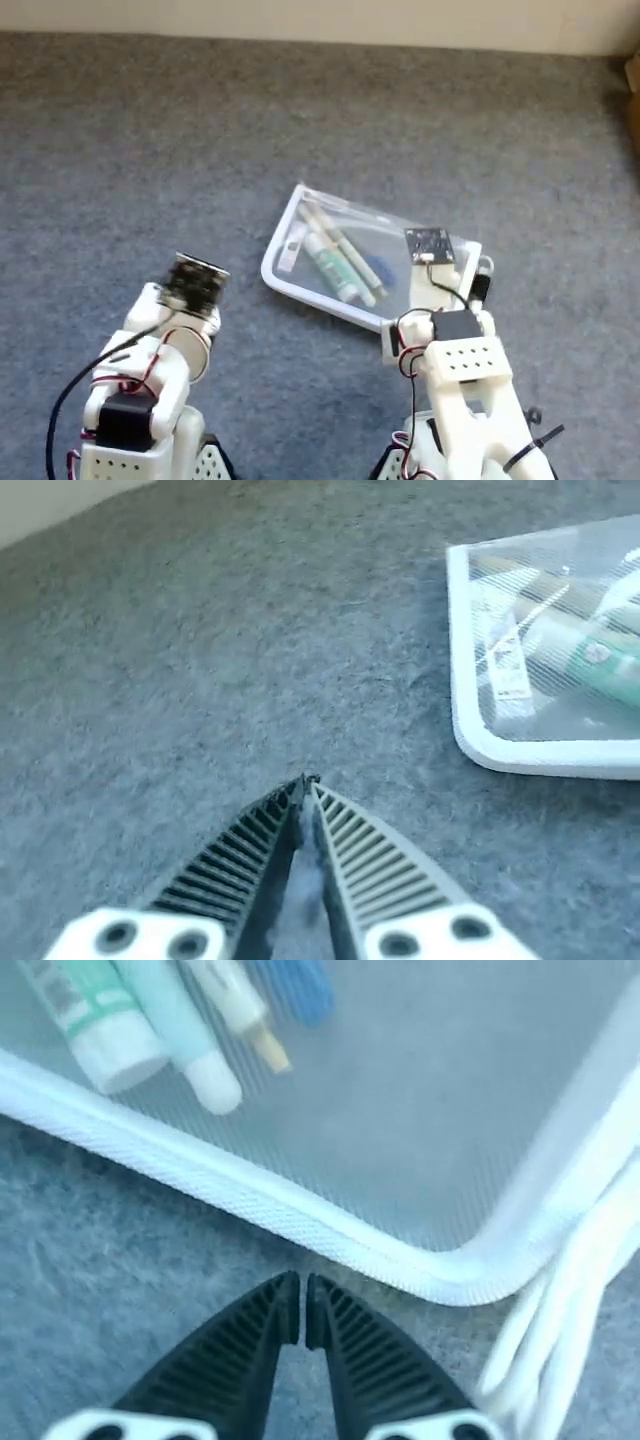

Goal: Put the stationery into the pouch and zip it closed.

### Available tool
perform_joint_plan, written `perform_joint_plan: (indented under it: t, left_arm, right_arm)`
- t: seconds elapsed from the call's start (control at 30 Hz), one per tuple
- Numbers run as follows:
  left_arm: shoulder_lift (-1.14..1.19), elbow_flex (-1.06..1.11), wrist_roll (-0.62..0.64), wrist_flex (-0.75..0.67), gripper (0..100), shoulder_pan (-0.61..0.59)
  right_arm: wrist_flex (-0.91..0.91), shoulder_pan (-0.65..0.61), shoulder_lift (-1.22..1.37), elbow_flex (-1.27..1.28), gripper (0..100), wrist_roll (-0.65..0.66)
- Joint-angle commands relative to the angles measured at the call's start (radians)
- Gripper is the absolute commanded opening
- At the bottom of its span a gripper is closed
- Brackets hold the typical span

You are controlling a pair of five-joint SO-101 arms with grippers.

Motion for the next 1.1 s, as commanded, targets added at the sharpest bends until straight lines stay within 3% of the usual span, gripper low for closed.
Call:
perform_joint_plan:
  t: [0.0,0.27,0.6,1.07]
  left_arm:
    - [-0.008,0.021,0.040,-0.003,0,-0.044]
    - [-0.008,0.137,0.041,-0.003,0,-0.076]
    - [-0.008,0.242,0.038,-0.005,0,-0.117]
    - [-0.002,0.242,0.038,0.005,0,-0.124]
  right_arm:
    - [-0.036,0.010,-0.028,-0.002,1.5,-0.011]
    - [-0.073,0.010,-0.028,0.013,0.3,-0.012]
    - [-0.326,0.007,-0.028,0.226,0.3,-0.012]
    - [-0.335,0.012,-0.028,0.297,0.4,-0.006]
